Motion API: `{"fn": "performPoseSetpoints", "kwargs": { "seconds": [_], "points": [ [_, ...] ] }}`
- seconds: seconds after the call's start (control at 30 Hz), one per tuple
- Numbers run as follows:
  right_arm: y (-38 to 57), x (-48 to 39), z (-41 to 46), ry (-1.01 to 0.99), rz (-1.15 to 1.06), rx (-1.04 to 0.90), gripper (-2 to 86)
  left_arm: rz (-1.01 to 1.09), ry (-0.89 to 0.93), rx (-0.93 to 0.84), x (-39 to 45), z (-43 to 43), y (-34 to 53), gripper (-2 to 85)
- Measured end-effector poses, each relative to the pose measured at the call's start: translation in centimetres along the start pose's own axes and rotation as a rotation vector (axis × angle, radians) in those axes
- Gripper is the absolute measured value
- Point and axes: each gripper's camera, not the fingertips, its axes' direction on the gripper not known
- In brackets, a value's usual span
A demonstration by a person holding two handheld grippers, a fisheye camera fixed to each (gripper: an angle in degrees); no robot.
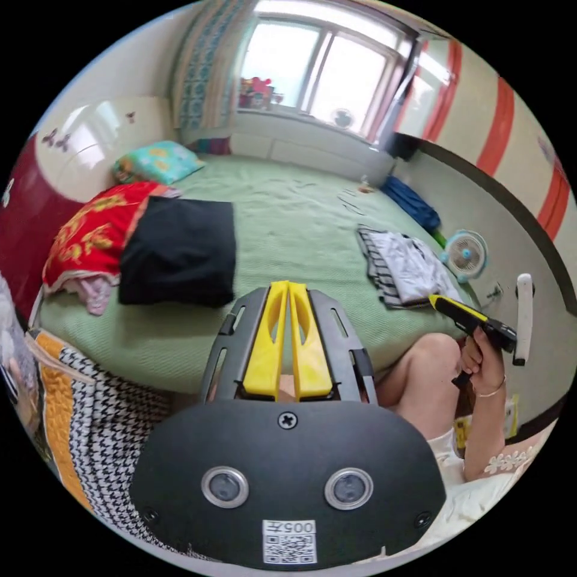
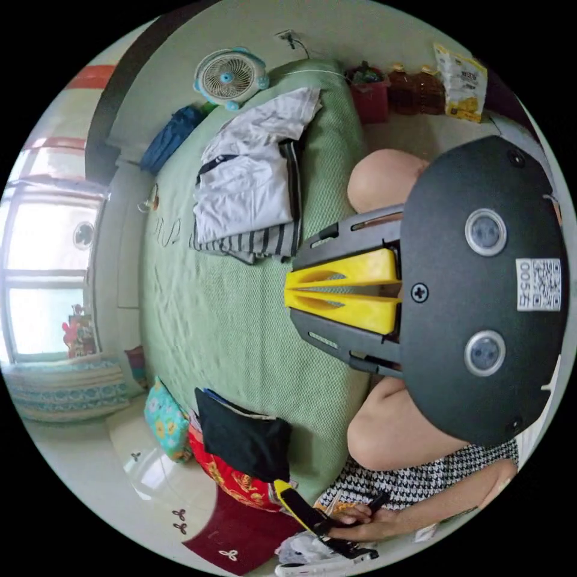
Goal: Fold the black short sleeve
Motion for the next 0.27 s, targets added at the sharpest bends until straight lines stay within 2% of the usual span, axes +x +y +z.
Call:
{"fn": "performPoseSetpoints", "kwargs": {
  "seconds": [0.13, 0.27],
  "points": [
    [1.8, 8.5, -3.7, 0.061, 0.107, 0.087, -0.9, 0.114, 0.010, -0.030, 9.8, 5.9, -2.0, -0.6],
    [3.7, 15.3, -4.1, 0.123, 0.216, 0.059, -0.6, 0.235, -0.009, -0.087, 18.3, 13.7, -4.8, -0.6]
  ]
}}
